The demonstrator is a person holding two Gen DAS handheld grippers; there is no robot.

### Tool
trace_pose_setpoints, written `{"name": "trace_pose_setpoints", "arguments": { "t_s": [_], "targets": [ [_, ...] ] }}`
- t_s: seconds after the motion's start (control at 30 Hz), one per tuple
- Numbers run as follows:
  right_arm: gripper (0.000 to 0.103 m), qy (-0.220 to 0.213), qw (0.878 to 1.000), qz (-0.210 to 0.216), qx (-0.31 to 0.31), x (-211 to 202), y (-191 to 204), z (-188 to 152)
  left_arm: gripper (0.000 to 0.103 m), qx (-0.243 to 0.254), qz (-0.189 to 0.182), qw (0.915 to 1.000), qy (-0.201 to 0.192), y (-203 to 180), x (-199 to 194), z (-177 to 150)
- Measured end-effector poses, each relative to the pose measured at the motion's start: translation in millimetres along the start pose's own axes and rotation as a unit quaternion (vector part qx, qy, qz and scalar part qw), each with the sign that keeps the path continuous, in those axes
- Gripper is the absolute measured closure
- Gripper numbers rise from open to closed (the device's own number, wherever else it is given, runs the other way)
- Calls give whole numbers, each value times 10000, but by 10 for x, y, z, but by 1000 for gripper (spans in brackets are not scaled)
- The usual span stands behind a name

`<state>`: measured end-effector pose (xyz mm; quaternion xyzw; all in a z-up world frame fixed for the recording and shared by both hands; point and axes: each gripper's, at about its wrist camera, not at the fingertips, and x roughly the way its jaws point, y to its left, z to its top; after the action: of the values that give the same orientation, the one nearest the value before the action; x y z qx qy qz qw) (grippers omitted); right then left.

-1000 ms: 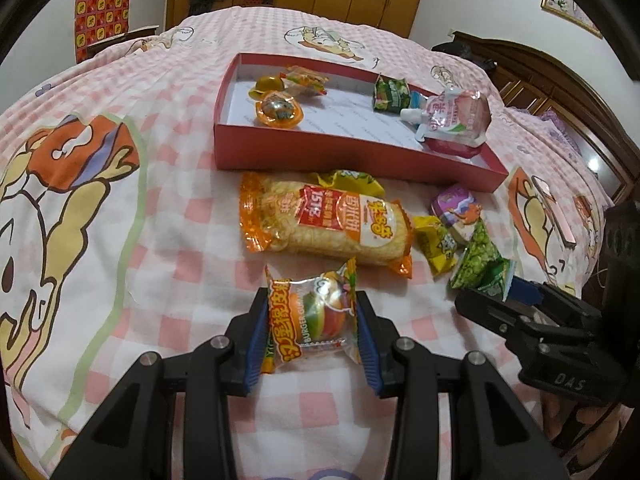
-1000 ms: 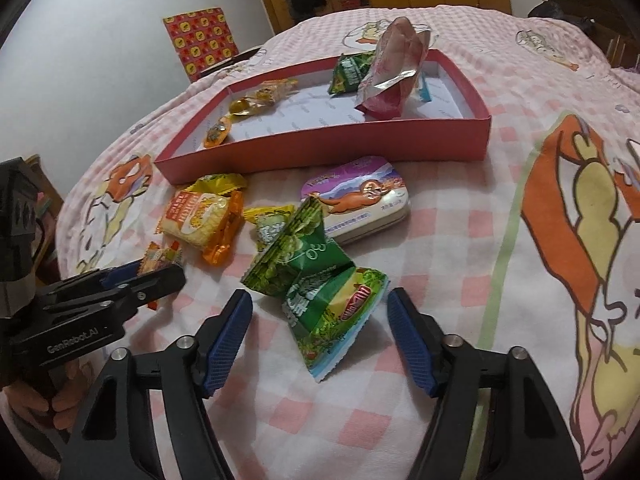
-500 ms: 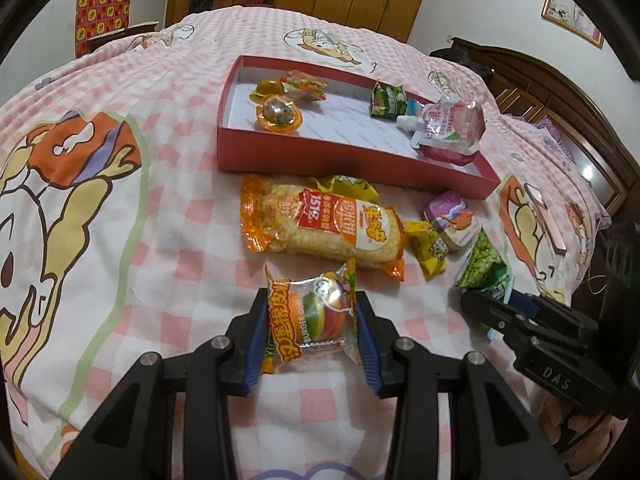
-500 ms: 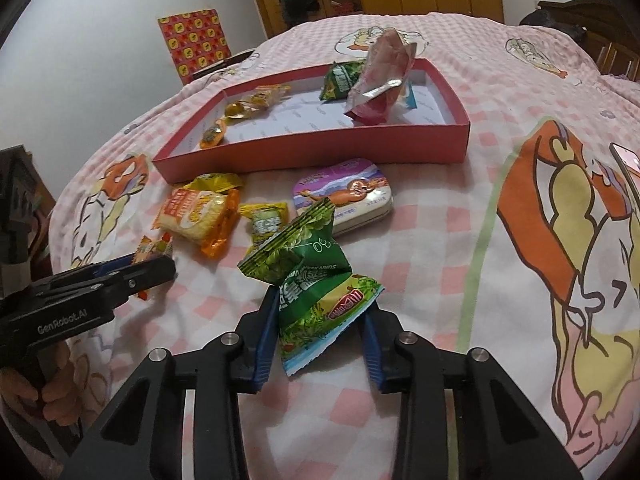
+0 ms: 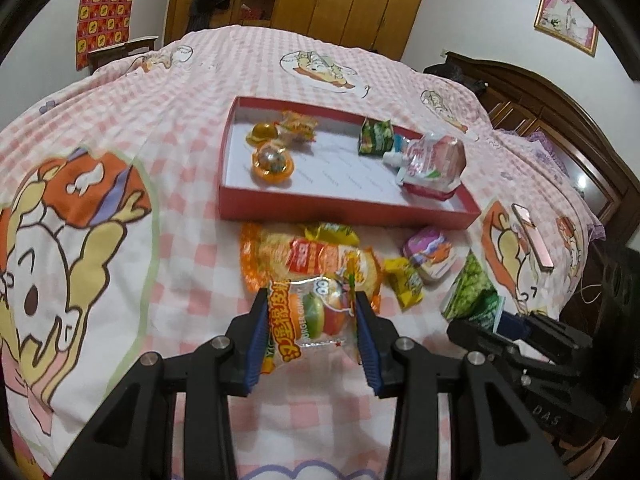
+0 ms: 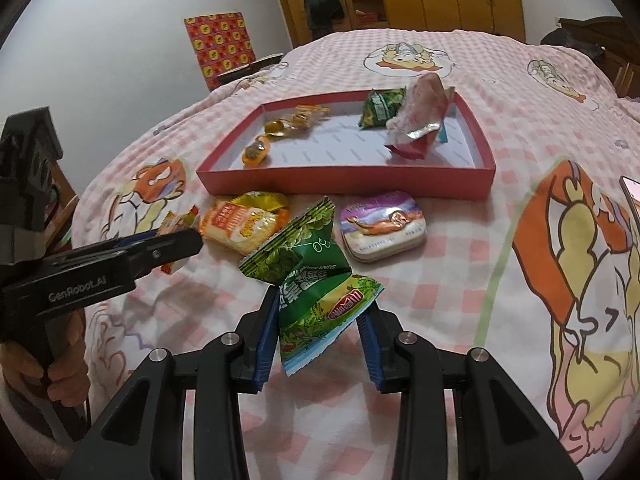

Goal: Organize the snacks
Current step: 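Lift both held snacks and carry them over the red box tray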

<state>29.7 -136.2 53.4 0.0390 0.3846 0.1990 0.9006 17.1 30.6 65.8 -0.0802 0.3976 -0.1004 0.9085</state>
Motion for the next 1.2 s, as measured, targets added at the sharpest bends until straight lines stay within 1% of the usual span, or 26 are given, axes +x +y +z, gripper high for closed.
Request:
{"name": "trace_pose_setpoints", "arguments": {
  "t_s": [0.17,0.27,0.43,0.63,0.8,0.97,1.2],
  "targets": [
    [65,-32,9999,131,-39,-38,-11,138,62,49,18,10000,-67,-41,8,149],
    [65,-93,9998,100,-125,-37,-9,222,62,88,27,9999,-108,-66,38,263],
    [65,-124,9998,147,-99,-2,-51,374,62,147,5,9997,-189,-113,98,462],
    [65,-170,9998,125,-66,79,-114,605,62,234,-51,9996,-180,-159,262,688],
    [65,-160,9998,129,-51,228,-154,806,62,279,-104,9994,-165,-166,473,855],
    [65,-93,9997,215,69,466,-227,983,62,310,-12,9995,-101,-146,706,1012],
    [65,-64,9998,158,37,711,-228,1168,62,259,123,9996,-55,-73,985,1155]
  ]
}}
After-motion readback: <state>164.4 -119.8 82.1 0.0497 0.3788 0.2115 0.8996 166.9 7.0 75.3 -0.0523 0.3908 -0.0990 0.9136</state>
